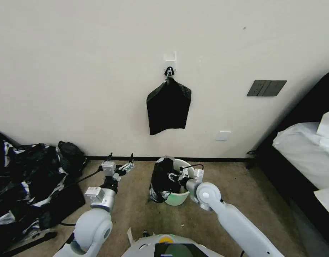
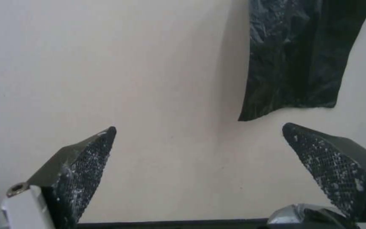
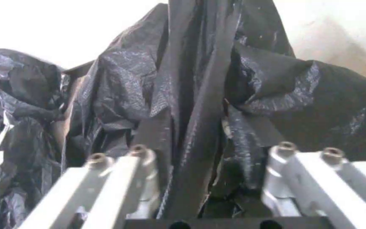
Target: Place a trash bag onto the trash bin.
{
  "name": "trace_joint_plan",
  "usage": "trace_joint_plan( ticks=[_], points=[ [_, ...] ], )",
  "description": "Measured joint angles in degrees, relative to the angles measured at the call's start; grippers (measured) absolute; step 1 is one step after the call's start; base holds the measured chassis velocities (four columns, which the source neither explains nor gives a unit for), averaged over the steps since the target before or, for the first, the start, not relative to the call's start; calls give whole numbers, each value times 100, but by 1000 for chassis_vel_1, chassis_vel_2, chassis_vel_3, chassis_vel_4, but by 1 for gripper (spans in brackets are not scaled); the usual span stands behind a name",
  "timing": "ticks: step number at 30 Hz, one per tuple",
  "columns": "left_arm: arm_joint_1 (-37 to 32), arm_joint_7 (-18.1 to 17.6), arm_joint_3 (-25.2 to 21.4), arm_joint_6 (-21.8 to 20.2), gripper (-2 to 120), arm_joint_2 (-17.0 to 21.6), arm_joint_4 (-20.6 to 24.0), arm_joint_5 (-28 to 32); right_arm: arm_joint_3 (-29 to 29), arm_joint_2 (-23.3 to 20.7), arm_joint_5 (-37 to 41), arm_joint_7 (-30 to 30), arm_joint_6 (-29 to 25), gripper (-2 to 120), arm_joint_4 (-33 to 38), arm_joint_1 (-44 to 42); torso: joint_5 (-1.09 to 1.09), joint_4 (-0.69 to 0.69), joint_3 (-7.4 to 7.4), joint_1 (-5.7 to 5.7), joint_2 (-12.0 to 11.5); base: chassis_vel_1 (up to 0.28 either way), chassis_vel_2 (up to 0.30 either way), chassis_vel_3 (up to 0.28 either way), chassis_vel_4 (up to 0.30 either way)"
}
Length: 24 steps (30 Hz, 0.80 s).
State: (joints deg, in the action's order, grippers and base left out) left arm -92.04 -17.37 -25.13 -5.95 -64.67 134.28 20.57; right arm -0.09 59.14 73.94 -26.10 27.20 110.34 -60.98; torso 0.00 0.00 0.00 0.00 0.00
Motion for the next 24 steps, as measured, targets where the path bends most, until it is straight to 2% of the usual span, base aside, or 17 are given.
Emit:
trace_joint_plan(
  ticks=[2, 4, 6, 11, 19, 22, 24],
  points=[
    [24, 0, 40, 2, 100, 4, -33, -9, 2, 6, -61, 0, -12, 24, 15, -9, 0, 0, 0, 0, 0, 0, 0, 0, 0],
    [28, 0, 45, 2, 100, 4, -38, -10, 2, 7, -77, 0, -17, 22, 18, -12, 0, 0, 0, 0, 0, 0, 0, 0, 0],
    [85, 0, 146, 3, 100, 14, -103, -47, 29, -3, -201, -5, -56, 10, 79, -52, 0, 0, 0, 0, 0, 0, 0, 0, 0],
    [203, 11, 475, -10, 100, 96, -229, -158, 189, -57, -341, -13, -153, 0, 320, -250, 0, 0, 0, 0, 0, 0, 0, 0, 0],
    [369, 277, 836, -171, 100, 182, -482, -218, 322, -39, -405, -21, -285, 0, 510, -482, 0, 0, 0, 0, 0, 0, 0, 0, 0],
    [488, 415, 920, -376, 100, 247, -600, -145, 342, -35, -412, -23, -307, 0, 569, -532, 0, 0, 0, 0, 0, 0, 0, 0, 0],
    [688, 486, 1026, -708, 100, 338, -720, 77, 359, -36, -413, -23, -322, 0, 604, -540, -1, 0, 0, 0, 0, 0, 0, 0, 0]
  ],
)
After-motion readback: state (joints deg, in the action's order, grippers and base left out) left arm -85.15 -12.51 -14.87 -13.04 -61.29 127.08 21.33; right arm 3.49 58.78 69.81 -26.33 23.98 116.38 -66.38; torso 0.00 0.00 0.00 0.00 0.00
